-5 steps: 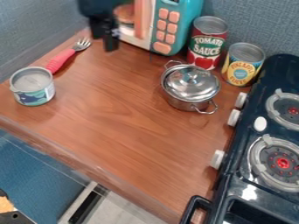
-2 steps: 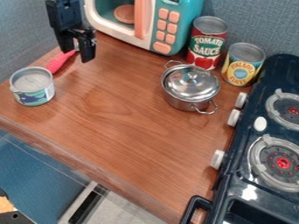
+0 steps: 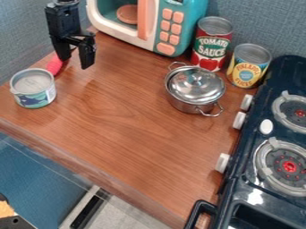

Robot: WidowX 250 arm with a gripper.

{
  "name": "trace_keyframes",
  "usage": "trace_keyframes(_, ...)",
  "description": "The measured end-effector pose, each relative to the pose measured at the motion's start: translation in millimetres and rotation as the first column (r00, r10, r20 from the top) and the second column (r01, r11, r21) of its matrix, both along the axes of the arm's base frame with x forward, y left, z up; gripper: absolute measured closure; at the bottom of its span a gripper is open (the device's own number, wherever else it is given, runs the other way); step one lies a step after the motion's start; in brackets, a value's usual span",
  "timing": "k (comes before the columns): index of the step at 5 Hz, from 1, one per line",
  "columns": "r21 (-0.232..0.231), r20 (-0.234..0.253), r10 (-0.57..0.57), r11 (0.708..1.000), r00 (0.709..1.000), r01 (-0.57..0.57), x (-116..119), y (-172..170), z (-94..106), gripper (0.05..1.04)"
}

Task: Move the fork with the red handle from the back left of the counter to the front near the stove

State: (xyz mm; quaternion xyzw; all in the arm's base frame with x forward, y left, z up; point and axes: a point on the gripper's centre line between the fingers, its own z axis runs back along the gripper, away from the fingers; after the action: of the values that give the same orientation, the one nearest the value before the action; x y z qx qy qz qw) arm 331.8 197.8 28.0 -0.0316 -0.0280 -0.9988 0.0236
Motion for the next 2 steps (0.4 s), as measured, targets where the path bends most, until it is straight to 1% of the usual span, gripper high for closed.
trace_keyframes(1,0.004,-0.001,0.009,1.0,1.0,-0.009,-0.7,1.5,0.6,0.084)
trace_keyframes(2,-0.012,0.005,0.022,1.0,1.0,-0.021,-5.0,2.8,1.5,0.084)
